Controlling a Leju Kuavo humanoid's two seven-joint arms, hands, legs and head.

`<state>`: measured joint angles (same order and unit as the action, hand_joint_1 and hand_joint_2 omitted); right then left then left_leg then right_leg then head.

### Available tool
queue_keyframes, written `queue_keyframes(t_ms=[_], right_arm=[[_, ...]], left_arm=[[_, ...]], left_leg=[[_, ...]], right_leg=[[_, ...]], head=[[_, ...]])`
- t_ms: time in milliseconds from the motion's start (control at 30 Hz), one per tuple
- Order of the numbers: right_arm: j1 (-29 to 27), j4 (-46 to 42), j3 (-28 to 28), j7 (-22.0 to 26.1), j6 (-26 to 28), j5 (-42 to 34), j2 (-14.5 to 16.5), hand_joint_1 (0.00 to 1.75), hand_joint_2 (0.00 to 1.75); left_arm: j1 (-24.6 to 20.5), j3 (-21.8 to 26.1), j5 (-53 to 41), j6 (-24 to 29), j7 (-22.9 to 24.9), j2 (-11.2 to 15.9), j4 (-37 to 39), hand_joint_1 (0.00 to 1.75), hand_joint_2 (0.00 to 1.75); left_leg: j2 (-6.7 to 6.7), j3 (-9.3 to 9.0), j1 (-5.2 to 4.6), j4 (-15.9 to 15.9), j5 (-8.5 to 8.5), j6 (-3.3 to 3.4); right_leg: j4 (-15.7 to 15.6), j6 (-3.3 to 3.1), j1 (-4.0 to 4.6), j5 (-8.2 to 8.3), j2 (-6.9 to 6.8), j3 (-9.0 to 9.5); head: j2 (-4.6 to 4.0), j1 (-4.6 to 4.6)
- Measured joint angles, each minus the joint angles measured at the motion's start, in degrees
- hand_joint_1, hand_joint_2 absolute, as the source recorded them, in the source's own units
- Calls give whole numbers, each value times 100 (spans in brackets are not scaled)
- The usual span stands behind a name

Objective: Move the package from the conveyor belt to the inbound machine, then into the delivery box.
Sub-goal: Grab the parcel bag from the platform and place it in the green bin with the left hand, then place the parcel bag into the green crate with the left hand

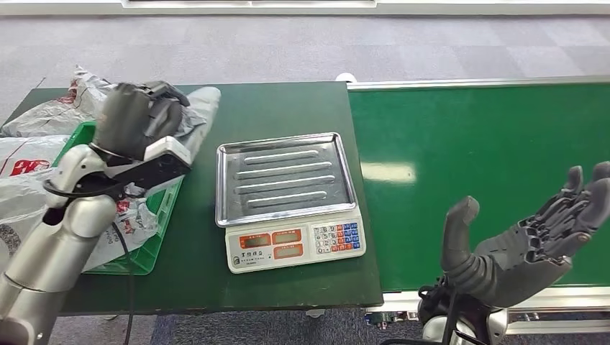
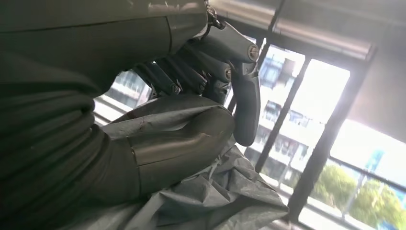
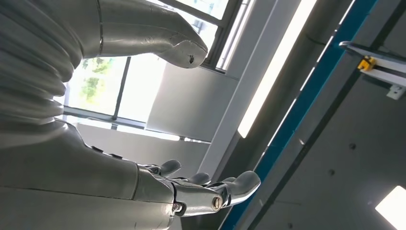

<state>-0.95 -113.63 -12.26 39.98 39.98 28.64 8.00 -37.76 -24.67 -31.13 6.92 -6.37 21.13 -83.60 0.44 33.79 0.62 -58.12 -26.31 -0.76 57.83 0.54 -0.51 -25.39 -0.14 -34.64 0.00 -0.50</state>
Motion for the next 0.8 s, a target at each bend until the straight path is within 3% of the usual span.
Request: queue_keyframes(t_ms=[133, 267, 533, 800], right_arm=[[-176, -70, 60, -1, 0, 63, -8, 0, 175], [-297, -142, 123, -1, 2, 121, -16, 0, 175], [-347, -213, 151, 0, 1, 161, -20, 0, 175], [-529, -336, 207, 0, 1, 274, -10, 0, 175]], left_arm=[[-71, 659, -31, 194, 68, 547, -330, 175, 175], [-86, 1210, 59, 336, 103, 927, -509, 175, 175], [-155, 1542, 65, 427, 177, 1249, -592, 175, 175], [-1196, 1719, 92, 419, 616, 1595, 156, 175, 175]], left_leg=[[8, -1, 6, 1, -1, -6], [12, -1, 8, 1, -2, -8], [12, -1, 8, -1, -2, -8], [15, -2, 11, 1, 0, -13]], right_leg=[[2, -5, 5, -3, 5, -4], [3, -10, 6, -5, 6, -4], [3, -10, 4, -4, 5, -3], [3, -15, 10, -1, 9, -5]], head=[[0, -1], [0, -2], [0, -1], [0, -2]])
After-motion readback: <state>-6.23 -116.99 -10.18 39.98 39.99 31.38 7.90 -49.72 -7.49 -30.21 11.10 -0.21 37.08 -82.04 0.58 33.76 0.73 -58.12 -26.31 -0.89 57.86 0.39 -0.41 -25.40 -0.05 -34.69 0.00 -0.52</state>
